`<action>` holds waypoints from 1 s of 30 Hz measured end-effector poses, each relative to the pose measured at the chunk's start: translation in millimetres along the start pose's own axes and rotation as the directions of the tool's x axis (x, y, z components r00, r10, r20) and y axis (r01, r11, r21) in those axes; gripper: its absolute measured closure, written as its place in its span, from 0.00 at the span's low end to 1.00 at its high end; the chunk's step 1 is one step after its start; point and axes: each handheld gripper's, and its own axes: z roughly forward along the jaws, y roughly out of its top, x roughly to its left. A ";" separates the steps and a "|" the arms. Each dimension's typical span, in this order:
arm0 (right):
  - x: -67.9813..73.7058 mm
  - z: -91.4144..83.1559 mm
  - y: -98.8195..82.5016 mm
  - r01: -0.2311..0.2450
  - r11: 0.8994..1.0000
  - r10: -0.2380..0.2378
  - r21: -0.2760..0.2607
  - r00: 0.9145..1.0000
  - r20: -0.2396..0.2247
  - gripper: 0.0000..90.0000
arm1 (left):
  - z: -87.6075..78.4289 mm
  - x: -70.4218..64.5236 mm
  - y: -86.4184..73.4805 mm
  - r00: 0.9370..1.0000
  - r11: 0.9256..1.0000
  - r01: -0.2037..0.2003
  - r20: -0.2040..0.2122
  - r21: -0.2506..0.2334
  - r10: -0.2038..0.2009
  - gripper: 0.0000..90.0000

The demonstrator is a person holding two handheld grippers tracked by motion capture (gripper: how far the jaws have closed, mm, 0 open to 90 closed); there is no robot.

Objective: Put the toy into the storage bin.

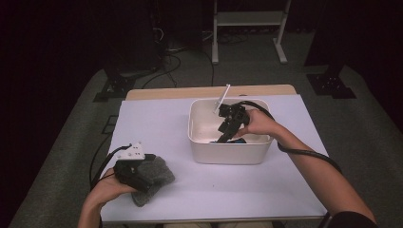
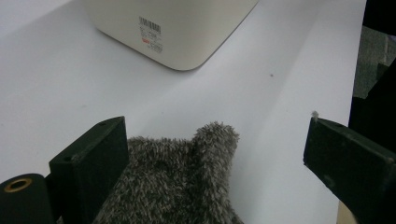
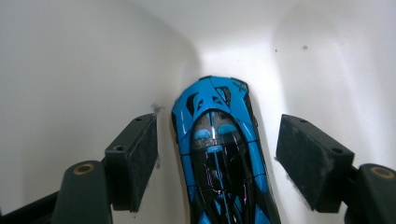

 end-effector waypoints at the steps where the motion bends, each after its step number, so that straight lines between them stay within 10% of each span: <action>1: 0.3 -2.1 0.0 0.001 1.000 -0.001 -0.003 1.000 0.002 0.31 | 0.0 -0.1 0.6 1.000 1.000 0.000 0.000 -0.002 0.000 0.07; 30: 15.0 -47.3 -0.5 0.008 0.998 -0.006 -0.069 0.999 0.031 0.29 | -2.3 -2.2 -2.4 1.000 1.000 0.008 -0.010 -0.007 -0.008 0.07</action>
